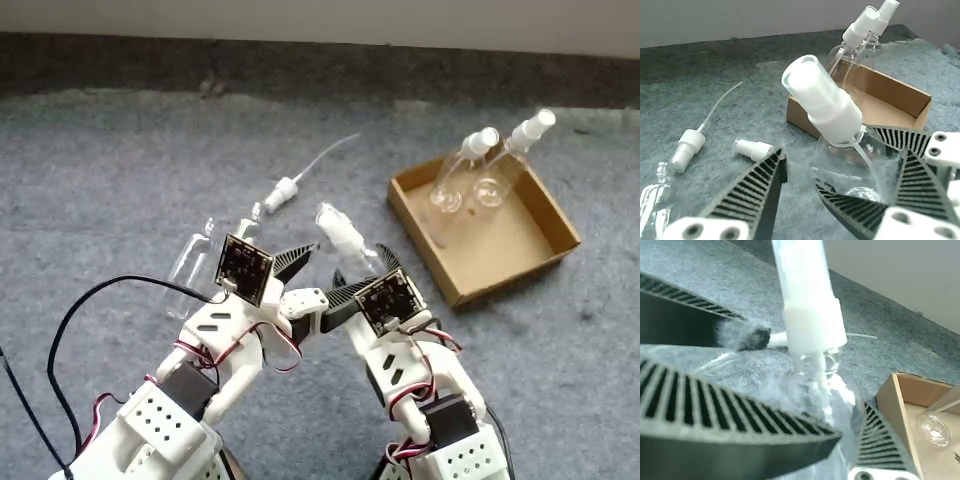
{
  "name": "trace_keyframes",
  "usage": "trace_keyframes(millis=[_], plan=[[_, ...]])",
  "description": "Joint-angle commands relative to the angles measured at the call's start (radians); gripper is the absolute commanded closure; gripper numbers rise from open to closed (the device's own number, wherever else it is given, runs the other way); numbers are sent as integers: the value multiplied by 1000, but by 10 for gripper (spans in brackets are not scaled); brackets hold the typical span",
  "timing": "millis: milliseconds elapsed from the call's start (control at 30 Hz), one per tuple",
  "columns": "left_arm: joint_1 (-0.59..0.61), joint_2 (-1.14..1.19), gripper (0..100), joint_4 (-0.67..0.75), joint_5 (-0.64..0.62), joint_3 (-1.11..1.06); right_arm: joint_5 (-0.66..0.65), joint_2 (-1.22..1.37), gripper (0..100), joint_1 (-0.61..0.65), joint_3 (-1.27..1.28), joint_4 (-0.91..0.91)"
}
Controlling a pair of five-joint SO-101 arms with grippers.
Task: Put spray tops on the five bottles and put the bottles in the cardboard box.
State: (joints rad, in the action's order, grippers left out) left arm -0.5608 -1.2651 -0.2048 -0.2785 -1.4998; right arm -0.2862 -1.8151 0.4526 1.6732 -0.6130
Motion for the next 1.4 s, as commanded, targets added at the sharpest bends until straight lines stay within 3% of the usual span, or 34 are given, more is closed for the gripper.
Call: trace_keyframes(millis=[0, 100, 233, 500, 667, 767, 900, 1067, 1367], plan=[[16, -39, 681, -12, 5, 10, -5, -22, 854, -18, 97, 7], [44, -140, 681, -28, 3, -1, -5, -22, 854, -18, 97, 7], [134, -323, 681, -173, 3, -1, -5, -22, 854, -18, 97, 7], [133, -578, 710, -341, 2, 4, -5, -22, 854, -18, 97, 5], [143, -559, 907, -313, 2, 5, -5, -22, 854, -18, 97, 4], [226, -559, 1000, -244, 2, -1, -5, -22, 854, -16, 97, 4], [308, -552, 995, -117, 0, -45, -3, -22, 854, -10, 97, 5], [240, -552, 995, 52, 6, -170, -3, -22, 854, 39, 96, 5], [194, -553, 995, 72, 3, -188, -9, -22, 853, 101, 93, 4]])
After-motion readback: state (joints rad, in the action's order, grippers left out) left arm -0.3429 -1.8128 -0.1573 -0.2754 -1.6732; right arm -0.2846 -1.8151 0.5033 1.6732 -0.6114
